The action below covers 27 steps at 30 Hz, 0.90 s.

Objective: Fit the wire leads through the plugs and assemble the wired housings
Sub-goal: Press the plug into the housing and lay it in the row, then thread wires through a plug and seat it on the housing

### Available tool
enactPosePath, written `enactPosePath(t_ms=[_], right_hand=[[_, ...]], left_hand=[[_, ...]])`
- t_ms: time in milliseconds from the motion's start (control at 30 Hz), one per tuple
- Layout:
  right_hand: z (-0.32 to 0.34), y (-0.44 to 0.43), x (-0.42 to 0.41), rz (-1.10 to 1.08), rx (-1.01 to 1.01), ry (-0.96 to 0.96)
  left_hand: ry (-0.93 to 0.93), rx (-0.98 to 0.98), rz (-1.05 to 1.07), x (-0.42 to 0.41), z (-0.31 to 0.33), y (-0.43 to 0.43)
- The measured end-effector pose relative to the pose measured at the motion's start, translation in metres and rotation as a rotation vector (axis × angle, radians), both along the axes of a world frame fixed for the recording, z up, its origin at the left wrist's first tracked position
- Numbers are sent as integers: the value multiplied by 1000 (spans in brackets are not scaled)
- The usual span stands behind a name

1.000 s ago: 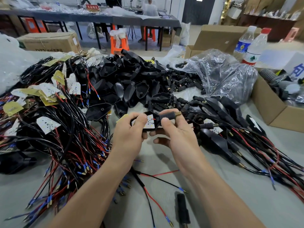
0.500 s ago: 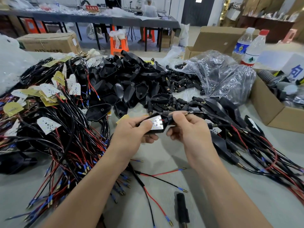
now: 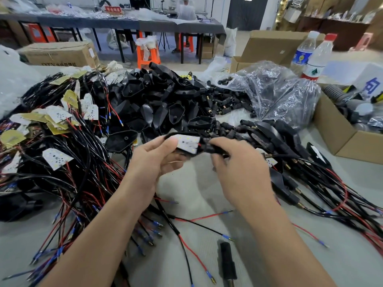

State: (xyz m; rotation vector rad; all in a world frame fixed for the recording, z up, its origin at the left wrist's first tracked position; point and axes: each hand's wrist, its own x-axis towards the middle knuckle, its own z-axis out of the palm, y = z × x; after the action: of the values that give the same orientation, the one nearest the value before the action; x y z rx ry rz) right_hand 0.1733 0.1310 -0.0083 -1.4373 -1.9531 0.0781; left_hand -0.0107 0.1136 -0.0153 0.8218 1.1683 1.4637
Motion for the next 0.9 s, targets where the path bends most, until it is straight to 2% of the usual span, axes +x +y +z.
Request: enactPosePath(t_ms=[100, 200, 267, 433, 567, 633, 700, 767, 900], right_hand=[[2, 17, 29, -204, 44, 33], [-3, 27, 53, -415, 9, 161], [-7, 29, 52, -452, 20, 175], [-15, 18, 10, -193, 106, 198], [-31, 5, -26, 88, -22, 82], [-36, 1, -36, 189, -95, 45], [-40, 1, -39, 236, -174, 25], [-43, 2, -39, 243, -218, -10], [-42, 0, -41, 254, -209, -36]], left_hand=[[87, 10, 17, 2, 0, -1], [180, 5, 55, 1, 0, -3], [332, 8, 86, 2, -1, -3], [999, 119, 206, 10, -11, -10], [1352, 228, 355, 12, -11, -14], [1535, 221, 476, 4, -8, -13], [1687, 102, 577, -9, -2, -12], [1774, -112, 623, -27, 3, -14], [1744, -477, 516, -49, 11, -17]])
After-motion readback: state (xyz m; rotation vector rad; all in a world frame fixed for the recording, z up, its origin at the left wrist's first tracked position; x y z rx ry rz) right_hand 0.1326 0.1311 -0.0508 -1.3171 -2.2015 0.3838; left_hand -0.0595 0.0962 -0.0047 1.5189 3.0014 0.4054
